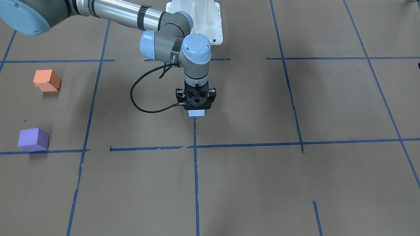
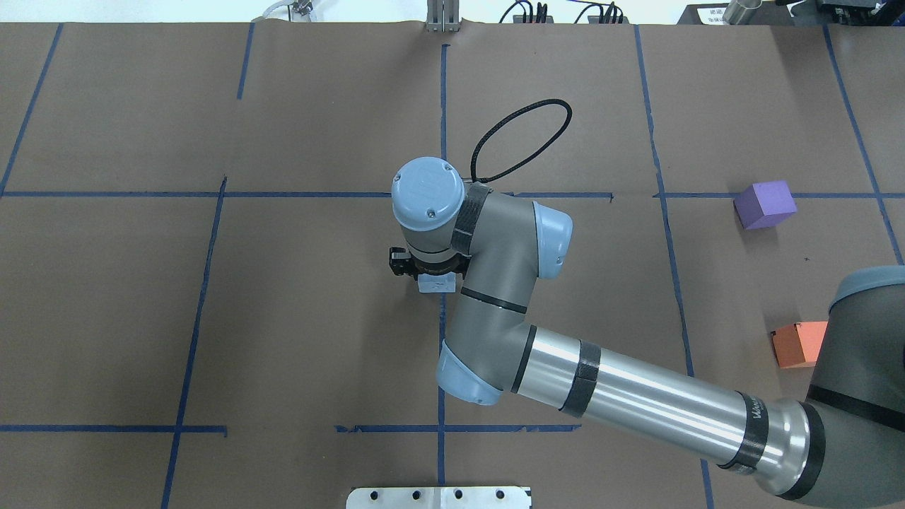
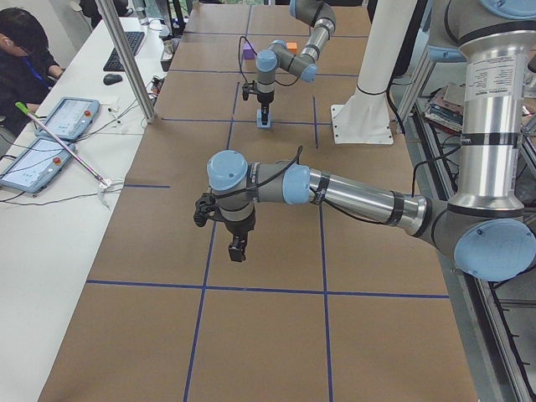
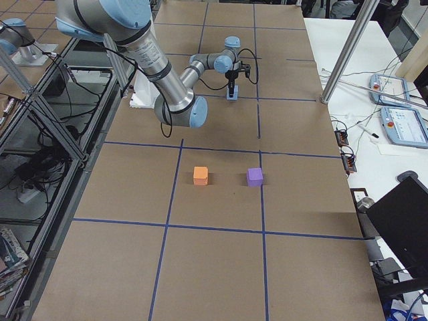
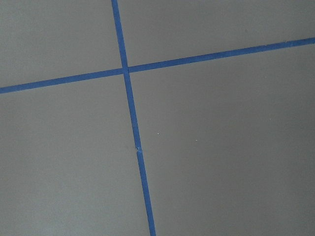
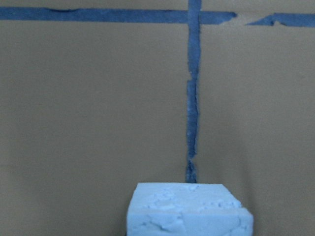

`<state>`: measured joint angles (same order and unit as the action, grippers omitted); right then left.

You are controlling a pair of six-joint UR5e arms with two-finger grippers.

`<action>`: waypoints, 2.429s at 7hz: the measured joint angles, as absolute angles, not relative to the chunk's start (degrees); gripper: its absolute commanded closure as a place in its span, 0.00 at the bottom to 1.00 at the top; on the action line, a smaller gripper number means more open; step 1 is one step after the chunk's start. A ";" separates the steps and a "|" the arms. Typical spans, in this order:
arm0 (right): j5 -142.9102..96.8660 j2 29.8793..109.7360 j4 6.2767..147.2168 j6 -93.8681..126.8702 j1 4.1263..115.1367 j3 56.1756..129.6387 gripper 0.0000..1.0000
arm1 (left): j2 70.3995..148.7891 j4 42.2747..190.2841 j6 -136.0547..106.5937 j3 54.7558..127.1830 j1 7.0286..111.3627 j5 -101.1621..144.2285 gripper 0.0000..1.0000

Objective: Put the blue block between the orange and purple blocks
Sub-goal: 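Lift and carry the light blue cube with the right gripper toward the purple cube, then lower the light blue cube between the purple and orange cubes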

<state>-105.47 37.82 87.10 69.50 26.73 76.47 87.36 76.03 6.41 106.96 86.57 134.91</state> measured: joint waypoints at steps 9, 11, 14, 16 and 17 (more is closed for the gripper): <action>-118.90 78.81 87.87 39.36 50.04 108.07 0.84 | 87.36 76.02 6.45 107.11 86.57 134.91 0.00; -120.73 89.50 77.47 36.19 52.99 107.20 0.84 | 87.37 76.03 6.46 107.12 86.52 134.91 0.00; -121.16 93.06 66.06 40.53 53.48 100.25 0.54 | 87.36 76.03 6.42 107.13 86.54 134.91 0.00; -121.56 93.38 60.53 42.46 53.50 96.60 0.00 | 87.36 76.03 6.39 107.17 86.52 134.94 0.00; -121.85 93.48 60.03 42.73 53.52 96.48 0.00 | 87.36 76.02 6.35 107.20 86.49 134.97 0.00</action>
